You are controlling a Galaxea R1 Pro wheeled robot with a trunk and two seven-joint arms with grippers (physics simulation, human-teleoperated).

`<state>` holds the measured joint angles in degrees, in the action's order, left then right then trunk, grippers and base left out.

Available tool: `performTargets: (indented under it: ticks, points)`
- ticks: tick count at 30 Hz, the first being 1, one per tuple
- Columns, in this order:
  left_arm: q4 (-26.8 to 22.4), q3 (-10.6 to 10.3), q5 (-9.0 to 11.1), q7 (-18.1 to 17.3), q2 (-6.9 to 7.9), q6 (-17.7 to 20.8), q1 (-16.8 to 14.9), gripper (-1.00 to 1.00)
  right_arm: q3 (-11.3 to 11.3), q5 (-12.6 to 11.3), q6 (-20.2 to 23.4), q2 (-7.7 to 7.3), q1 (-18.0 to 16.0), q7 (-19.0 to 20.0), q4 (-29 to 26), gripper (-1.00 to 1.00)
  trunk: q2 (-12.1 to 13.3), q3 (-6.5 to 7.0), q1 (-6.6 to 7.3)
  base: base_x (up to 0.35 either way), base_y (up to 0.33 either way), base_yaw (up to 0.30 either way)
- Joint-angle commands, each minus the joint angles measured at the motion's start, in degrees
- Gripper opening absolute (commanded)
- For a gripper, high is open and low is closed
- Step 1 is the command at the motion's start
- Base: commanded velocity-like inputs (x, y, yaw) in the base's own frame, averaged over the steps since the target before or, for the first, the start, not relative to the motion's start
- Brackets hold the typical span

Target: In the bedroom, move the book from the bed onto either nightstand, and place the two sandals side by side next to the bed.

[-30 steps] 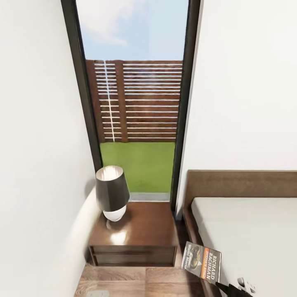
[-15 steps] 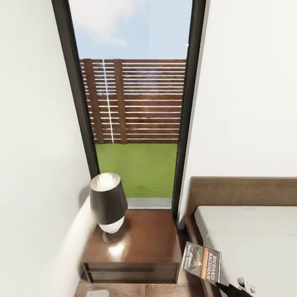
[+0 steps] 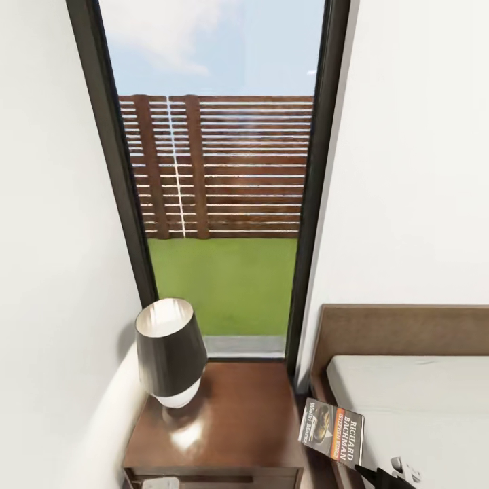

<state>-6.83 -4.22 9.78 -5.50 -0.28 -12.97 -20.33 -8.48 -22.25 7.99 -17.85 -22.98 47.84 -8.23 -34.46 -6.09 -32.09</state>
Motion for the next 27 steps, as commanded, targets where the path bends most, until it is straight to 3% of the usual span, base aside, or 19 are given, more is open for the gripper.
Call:
performTargets:
  ticks: [1, 20, 27]
  points:
    - [0.1, -0.4, 0.6, -0.1, 0.02, -0.2, -0.1, 1.00, -0.7, -0.2, 0.6, 0.01, 0.0, 0.2, 0.0, -1.00, -0.1, -0.10, -0.05, 0.328, 0.000, 0.000]
    - [0.1, -0.4, 0.6, -0.2, 0.02, -0.2, -0.1, 1.00, -0.7, -0.2, 0.6, 0.01, 0.0, 0.2, 0.0, -1.00, -0.1, -0.10, -0.05, 0.323, 0.000, 0.000]
    - [0.1, -0.4, 0.6, -0.2, 0.02, -0.2, -0.1, 1.00, -0.7, -0.2, 0.6, 0.01, 0.0, 0.3, 0.0, -1.00, -0.1, -0.10, -0.05, 0.076, 0.000, 0.000]
